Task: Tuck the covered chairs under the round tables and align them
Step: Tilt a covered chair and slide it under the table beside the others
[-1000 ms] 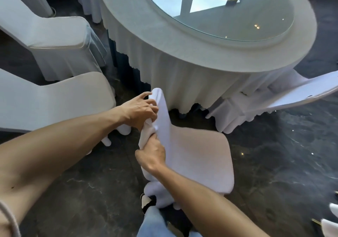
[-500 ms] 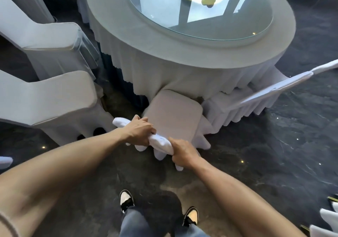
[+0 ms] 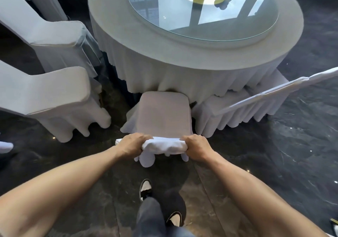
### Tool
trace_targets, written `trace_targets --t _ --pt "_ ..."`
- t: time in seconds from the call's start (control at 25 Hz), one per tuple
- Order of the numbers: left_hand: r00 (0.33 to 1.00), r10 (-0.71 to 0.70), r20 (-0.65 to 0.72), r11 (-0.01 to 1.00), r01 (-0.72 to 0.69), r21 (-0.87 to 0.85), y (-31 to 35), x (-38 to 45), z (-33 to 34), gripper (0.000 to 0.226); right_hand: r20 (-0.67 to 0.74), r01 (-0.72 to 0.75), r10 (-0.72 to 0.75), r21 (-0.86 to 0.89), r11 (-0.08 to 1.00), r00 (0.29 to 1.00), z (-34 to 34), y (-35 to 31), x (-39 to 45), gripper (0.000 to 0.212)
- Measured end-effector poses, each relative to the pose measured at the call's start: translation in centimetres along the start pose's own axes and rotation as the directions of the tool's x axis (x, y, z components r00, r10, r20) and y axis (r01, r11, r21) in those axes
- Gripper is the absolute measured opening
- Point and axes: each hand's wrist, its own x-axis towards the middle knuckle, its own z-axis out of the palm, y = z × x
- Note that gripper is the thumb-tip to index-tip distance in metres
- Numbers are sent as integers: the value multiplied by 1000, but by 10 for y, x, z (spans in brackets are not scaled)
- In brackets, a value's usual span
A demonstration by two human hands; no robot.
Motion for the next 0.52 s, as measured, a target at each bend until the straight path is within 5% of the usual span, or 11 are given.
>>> trace_targets --t 0.52 --pt "991 -11 -130 986 32 165 79 145 -35 44 -17 -19 17 -118 993 1000 -77 140 102 18"
